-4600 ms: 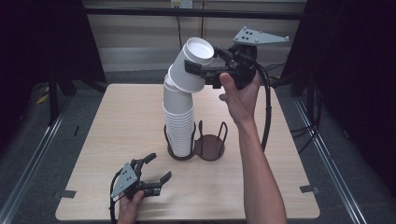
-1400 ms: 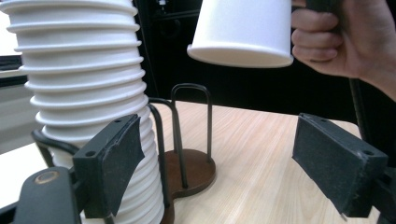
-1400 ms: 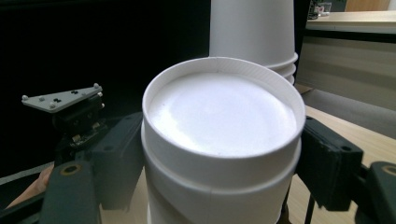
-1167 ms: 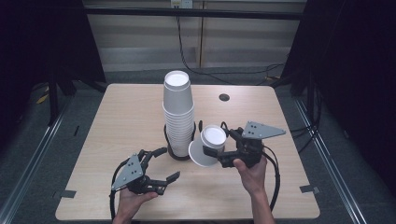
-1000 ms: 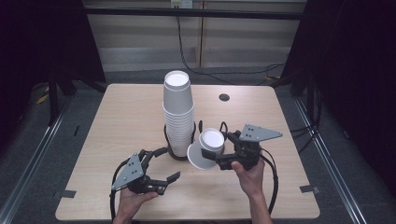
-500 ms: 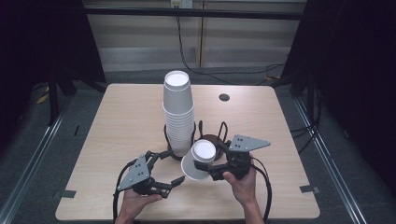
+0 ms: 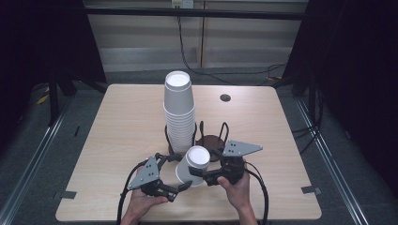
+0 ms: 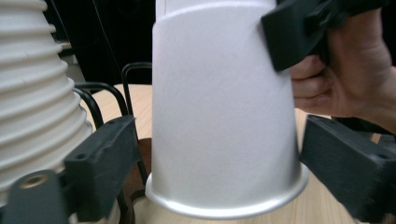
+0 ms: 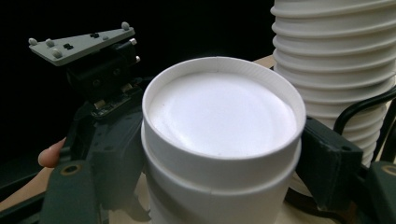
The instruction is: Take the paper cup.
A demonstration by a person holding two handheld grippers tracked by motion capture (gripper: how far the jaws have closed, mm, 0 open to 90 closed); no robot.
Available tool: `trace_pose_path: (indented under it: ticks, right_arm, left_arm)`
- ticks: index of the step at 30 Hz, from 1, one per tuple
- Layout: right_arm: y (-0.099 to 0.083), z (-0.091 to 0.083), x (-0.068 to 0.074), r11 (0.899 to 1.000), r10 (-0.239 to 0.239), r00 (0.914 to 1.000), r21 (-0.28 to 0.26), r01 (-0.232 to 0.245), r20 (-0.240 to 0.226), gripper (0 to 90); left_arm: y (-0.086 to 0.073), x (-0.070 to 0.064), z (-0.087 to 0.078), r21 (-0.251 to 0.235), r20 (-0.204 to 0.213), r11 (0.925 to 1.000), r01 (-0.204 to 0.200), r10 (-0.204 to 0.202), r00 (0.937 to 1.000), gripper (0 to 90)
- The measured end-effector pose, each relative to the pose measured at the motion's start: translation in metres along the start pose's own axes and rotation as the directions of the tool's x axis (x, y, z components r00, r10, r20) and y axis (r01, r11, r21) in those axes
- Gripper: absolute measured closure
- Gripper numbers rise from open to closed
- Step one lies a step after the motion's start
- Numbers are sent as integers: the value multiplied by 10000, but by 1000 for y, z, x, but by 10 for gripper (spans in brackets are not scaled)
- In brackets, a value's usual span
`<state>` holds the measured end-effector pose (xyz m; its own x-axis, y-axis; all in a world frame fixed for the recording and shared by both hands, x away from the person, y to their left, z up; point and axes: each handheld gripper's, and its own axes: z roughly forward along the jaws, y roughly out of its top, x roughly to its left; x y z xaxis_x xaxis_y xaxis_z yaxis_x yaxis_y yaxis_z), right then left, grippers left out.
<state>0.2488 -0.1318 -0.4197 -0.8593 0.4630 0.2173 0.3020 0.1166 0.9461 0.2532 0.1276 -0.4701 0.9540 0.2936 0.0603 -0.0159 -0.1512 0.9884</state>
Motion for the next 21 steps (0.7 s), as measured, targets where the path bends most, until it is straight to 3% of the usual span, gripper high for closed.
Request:
trace_pose_path:
  ticks: [5, 21]
  right_arm:
    - [0, 6, 2, 9999, 37, 9999, 107, -36, -101, 235]
    - [-3, 14, 4, 9999, 83, 9999, 63, -82, -150, 234]
  left_arm:
    - [-3, 0, 6, 70, 235, 9998, 159, -160, 9996, 69]
    - [-6, -1, 13, 509, 152, 9984, 264, -272, 9995, 97]
